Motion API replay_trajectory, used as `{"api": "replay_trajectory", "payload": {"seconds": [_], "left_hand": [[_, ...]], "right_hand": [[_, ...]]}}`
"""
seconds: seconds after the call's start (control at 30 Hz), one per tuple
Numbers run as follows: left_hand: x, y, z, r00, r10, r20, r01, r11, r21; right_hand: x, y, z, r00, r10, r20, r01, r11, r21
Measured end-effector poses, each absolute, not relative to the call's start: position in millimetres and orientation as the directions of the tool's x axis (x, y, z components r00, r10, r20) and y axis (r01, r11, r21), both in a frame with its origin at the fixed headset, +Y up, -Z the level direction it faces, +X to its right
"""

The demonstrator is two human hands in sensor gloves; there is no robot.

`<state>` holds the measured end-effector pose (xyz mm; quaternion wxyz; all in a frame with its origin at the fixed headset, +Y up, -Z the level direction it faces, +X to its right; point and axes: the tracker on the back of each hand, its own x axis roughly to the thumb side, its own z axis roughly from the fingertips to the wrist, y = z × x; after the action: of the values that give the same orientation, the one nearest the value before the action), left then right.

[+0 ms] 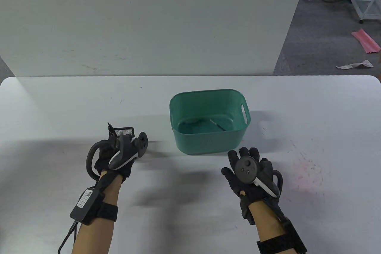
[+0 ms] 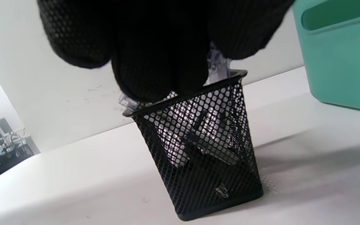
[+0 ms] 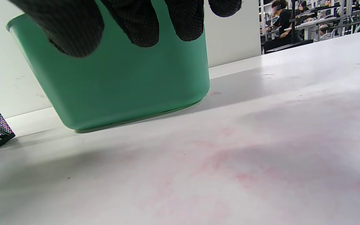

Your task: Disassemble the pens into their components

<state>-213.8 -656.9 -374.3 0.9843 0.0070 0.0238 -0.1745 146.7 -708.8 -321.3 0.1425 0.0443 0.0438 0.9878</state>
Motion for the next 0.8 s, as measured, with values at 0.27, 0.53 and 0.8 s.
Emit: {"api": "replay_trajectory", "payload": {"seconds": [0.27, 0.53, 0.8], "left_hand": [[-216.2, -646.1, -362.0, 0.916, -0.390, -0.095, 0.400, 0.907, 0.131], [-226.8, -609.2, -343.7, 0.954, -0.278, -0.114, 0.300, 0.910, 0.286], [-220.2, -575.0, -321.3, 0.964, -0.247, -0.100, 0.266, 0.876, 0.401]], "right_hand": [[146.4, -709.7, -321.8, -0.956, 0.285, 0.071, -0.277, -0.955, 0.105], [145.5, -709.4, -322.3, -0.955, 0.288, 0.073, -0.280, -0.954, 0.108], [142.7, -708.9, -322.7, -0.954, 0.289, 0.086, -0.280, -0.954, 0.104]]}}
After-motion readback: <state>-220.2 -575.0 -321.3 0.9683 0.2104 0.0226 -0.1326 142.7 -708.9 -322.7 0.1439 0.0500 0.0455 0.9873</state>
